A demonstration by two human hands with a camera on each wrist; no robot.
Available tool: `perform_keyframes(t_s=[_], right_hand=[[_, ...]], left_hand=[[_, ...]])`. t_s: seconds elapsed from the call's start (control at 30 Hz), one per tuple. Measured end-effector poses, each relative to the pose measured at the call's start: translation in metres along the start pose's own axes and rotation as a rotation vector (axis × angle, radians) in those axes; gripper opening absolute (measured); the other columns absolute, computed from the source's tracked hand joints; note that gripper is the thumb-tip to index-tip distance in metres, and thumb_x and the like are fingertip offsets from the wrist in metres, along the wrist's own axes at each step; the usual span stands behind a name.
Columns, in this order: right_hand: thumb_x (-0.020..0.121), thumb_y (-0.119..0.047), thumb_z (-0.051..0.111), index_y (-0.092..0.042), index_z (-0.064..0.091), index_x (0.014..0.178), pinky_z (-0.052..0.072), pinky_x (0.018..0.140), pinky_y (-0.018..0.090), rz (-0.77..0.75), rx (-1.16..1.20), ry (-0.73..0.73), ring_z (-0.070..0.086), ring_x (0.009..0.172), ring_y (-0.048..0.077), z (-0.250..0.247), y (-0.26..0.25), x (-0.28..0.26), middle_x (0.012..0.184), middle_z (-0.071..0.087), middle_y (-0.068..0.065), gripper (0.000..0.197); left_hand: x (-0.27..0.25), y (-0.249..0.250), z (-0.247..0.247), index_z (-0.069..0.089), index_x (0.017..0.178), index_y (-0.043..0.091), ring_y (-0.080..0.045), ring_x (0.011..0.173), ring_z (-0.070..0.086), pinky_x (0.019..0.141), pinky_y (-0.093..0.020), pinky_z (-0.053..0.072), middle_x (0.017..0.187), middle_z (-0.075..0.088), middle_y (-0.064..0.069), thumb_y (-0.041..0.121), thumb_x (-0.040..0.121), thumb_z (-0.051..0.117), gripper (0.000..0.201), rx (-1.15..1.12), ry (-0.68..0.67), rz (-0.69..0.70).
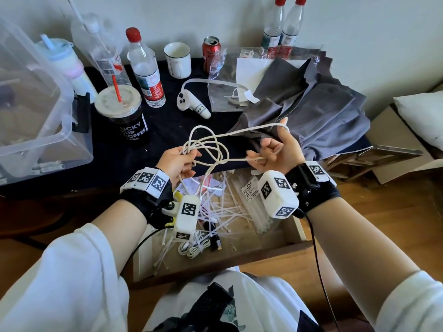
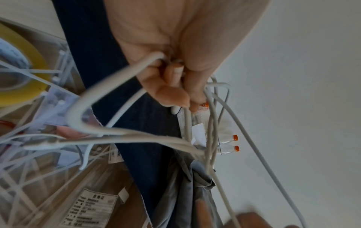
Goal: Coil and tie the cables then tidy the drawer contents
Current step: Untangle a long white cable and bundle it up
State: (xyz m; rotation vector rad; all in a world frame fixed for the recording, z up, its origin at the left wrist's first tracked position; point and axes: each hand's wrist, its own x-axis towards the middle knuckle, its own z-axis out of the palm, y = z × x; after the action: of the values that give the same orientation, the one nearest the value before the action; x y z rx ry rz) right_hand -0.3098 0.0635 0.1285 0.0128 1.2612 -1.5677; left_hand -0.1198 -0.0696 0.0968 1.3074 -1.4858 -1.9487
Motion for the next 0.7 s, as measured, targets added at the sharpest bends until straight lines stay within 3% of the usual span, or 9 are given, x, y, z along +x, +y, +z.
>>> perform_keyframes(t_s=[0.07, 0.1, 0.2, 0.27, 0.33, 0.4, 0.47, 0.57, 0.7], right_hand=[[0.091, -0.061, 0.037, -0.013, 0.045, 0.055, 0.044, 0.055, 0.025, -0.009, -0.01, -0.004, 0.031, 0.032, 0.014, 0.001, 0.001, -0.003, 0.033, 0.02, -0.003, 0.06], [0.091, -0.059, 0.041, -0.015, 0.043, 0.055, 0.032, 0.044, 0.018, -0.032, -0.058, 0.022, 0.02, 0.031, 0.011, 0.001, -0.001, -0.003, 0.033, 0.018, -0.006, 0.056], [0.088, -0.051, 0.054, -0.02, 0.04, 0.059, 0.012, 0.036, 0.016, -0.103, -0.195, 0.147, 0.014, 0.031, 0.005, -0.007, -0.006, 0.003, 0.037, 0.023, -0.01, 0.045], [0.09, -0.054, 0.048, -0.018, 0.042, 0.061, 0.015, 0.036, 0.015, -0.129, -0.196, 0.212, 0.02, 0.031, 0.005, -0.009, -0.004, 0.007, 0.041, 0.029, -0.008, 0.047], [0.09, -0.063, 0.036, -0.015, 0.044, 0.062, 0.032, 0.043, 0.018, -0.115, -0.162, 0.271, 0.035, 0.039, 0.009, -0.006, 0.0, 0.009, 0.052, 0.038, -0.001, 0.056], [0.087, -0.069, 0.031, -0.014, 0.047, 0.068, 0.046, 0.064, 0.033, -0.039, -0.136, 0.276, 0.05, 0.063, 0.017, 0.001, 0.003, 0.005, 0.065, 0.046, 0.003, 0.06], [0.085, -0.07, 0.035, -0.012, 0.048, 0.076, 0.048, 0.074, 0.045, 0.049, -0.081, 0.234, 0.054, 0.086, 0.025, 0.005, 0.005, 0.002, 0.082, 0.05, 0.007, 0.06], [0.085, -0.057, 0.053, -0.009, 0.049, 0.086, 0.056, 0.069, 0.048, 0.102, 0.036, 0.168, 0.056, 0.099, 0.033, 0.005, 0.012, -0.001, 0.099, 0.049, 0.015, 0.049], [0.086, -0.047, 0.058, -0.008, 0.053, 0.094, 0.059, 0.06, 0.038, 0.082, 0.219, 0.045, 0.064, 0.087, 0.031, 0.002, 0.02, 0.0, 0.095, 0.056, 0.016, 0.041]], left_hand=[[0.001, 0.0, -0.001, 0.061, 0.079, 0.009, -0.002, 0.035, 0.032, 0.04, -0.015, 0.043, 0.058, 0.035, 0.001, 0.01, 0.095, 0.053, 0.018, 0.002, 0.004, -0.003], [0.001, -0.001, -0.002, 0.061, 0.079, 0.009, -0.002, 0.034, 0.032, 0.04, -0.015, 0.043, 0.059, 0.035, 0.001, 0.01, 0.095, 0.053, 0.018, -0.005, 0.013, -0.008], [0.002, -0.003, -0.004, 0.06, 0.08, 0.009, -0.002, 0.033, 0.032, 0.039, -0.015, 0.043, 0.06, 0.033, 0.0, 0.011, 0.095, 0.053, 0.017, -0.05, 0.037, -0.026], [0.002, -0.002, -0.002, 0.061, 0.081, 0.008, -0.002, 0.034, 0.032, 0.039, -0.015, 0.043, 0.059, 0.032, 0.001, 0.011, 0.095, 0.053, 0.016, -0.068, 0.035, -0.024], [0.0, 0.0, 0.003, 0.061, 0.082, 0.009, -0.002, 0.034, 0.032, 0.041, -0.015, 0.044, 0.057, 0.033, 0.002, 0.012, 0.095, 0.054, 0.016, -0.073, 0.027, -0.013], [-0.001, 0.004, 0.008, 0.061, 0.082, 0.009, -0.002, 0.035, 0.031, 0.042, -0.015, 0.045, 0.056, 0.032, 0.003, 0.014, 0.096, 0.053, 0.017, -0.1, 0.021, -0.007], [-0.002, 0.008, 0.011, 0.06, 0.083, 0.008, -0.002, 0.035, 0.031, 0.043, -0.014, 0.045, 0.057, 0.03, 0.002, 0.015, 0.096, 0.052, 0.017, -0.148, 0.012, -0.011], [-0.003, 0.013, 0.014, 0.059, 0.085, 0.008, -0.002, 0.035, 0.032, 0.043, -0.014, 0.046, 0.061, 0.031, 0.001, 0.016, 0.097, 0.051, 0.016, -0.187, -0.006, -0.016], [-0.003, 0.016, 0.016, 0.058, 0.083, 0.009, -0.002, 0.034, 0.032, 0.043, -0.014, 0.044, 0.061, 0.03, 0.001, 0.016, 0.098, 0.049, 0.018, -0.249, -0.008, -0.02]])
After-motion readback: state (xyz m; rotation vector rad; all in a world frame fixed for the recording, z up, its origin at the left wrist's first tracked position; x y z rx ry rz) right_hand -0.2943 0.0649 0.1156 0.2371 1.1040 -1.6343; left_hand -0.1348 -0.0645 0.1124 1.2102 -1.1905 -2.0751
